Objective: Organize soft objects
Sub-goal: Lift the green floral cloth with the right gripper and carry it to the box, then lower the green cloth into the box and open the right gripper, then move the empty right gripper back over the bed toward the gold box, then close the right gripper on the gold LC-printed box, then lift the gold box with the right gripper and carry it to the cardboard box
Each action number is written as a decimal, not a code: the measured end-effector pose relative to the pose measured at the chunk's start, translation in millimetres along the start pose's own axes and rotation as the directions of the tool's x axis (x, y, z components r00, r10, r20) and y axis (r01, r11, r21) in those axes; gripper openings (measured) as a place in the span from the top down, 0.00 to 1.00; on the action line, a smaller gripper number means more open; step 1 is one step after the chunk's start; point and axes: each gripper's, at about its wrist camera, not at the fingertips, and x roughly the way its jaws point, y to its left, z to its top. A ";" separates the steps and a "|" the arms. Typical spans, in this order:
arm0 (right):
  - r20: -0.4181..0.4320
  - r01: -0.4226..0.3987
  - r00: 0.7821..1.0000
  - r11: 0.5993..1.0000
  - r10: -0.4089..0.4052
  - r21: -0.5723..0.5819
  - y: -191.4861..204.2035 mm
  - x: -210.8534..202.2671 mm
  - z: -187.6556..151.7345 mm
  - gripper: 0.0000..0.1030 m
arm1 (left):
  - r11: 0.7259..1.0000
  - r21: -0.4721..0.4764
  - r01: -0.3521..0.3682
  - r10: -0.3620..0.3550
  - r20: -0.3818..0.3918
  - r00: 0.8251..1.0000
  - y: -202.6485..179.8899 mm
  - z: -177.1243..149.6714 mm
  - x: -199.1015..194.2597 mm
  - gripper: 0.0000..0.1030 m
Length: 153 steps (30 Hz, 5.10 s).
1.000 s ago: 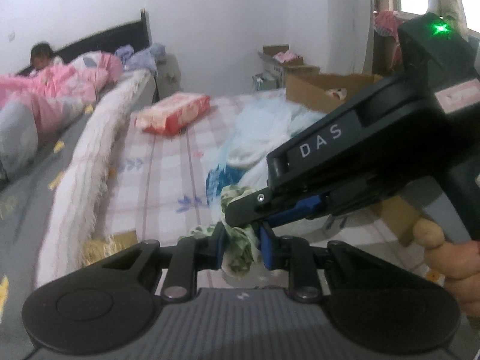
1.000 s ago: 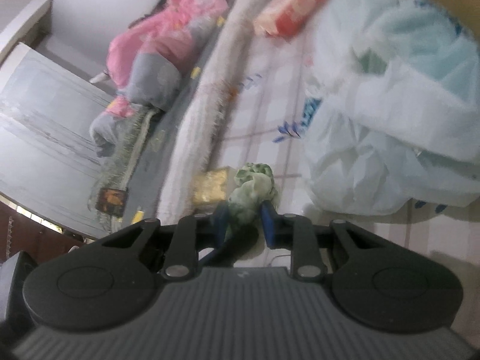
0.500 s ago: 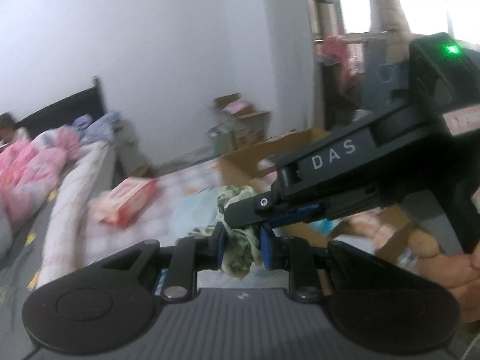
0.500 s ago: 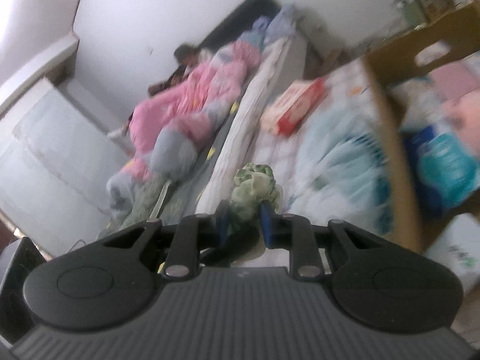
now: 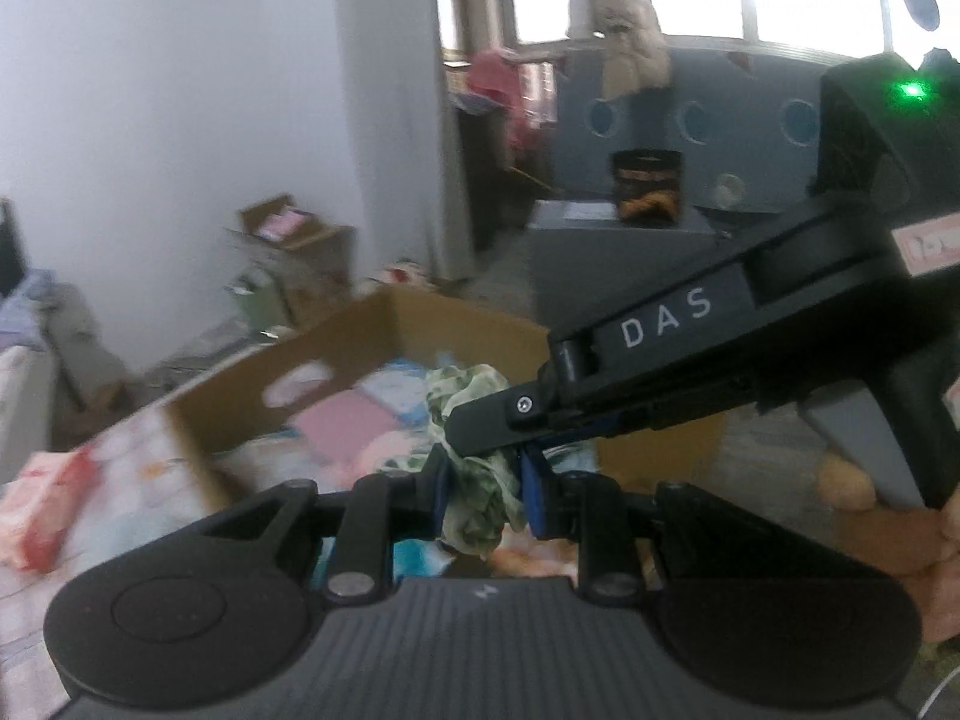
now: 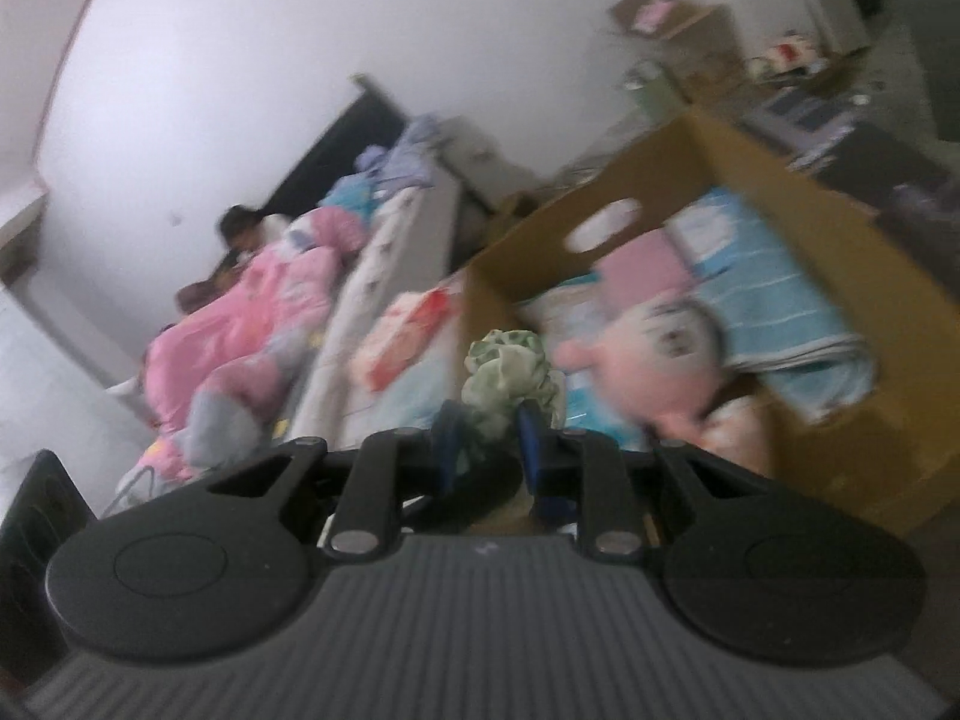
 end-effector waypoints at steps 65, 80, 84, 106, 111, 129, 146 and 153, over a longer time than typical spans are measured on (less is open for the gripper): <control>-0.494 -0.314 0.851 0.926 0.176 -0.211 218.8 203.5 -121.5 0.54 | 0.605 -0.520 -0.603 0.524 -0.310 0.793 203.9 -238.5 -195.6 0.19; -0.667 -0.419 0.727 0.875 0.163 -0.243 275.2 357.5 -180.5 0.54 | 0.585 -0.596 -0.550 0.423 -0.355 0.834 229.3 -275.6 -166.9 0.36; -0.714 -0.458 0.672 0.868 0.195 -0.194 269.9 370.2 -192.1 0.54 | 0.580 -0.602 -0.549 0.415 -0.362 0.835 232.3 -276.1 -164.2 0.33; -0.675 -0.369 0.713 0.920 0.191 -0.129 220.9 309.3 -171.0 0.54 | 0.658 -0.541 -0.525 0.390 -0.352 0.851 209.7 -269.8 -158.6 0.27; -0.676 -0.335 0.720 0.931 0.156 -0.143 225.7 317.4 -177.5 0.54 | 0.667 -0.506 -0.546 0.405 -0.368 0.837 211.8 -270.6 -153.8 0.27; -0.701 -0.317 0.708 0.925 0.083 -0.210 237.4 325.5 -209.4 0.66 | 0.676 -0.489 -0.552 0.419 -0.361 0.833 217.2 -268.8 -143.0 0.33; -0.414 -0.337 0.883 0.912 0.221 -0.232 223.2 198.2 -116.0 0.65 | 0.825 -0.276 -0.493 0.489 -0.088 0.868 164.9 -151.2 -150.0 0.36; -0.256 -0.255 0.946 0.944 0.199 -0.208 156.6 127.2 -55.1 0.65 | 0.927 -0.109 -0.360 0.365 0.024 0.931 111.5 -87.0 -104.0 0.36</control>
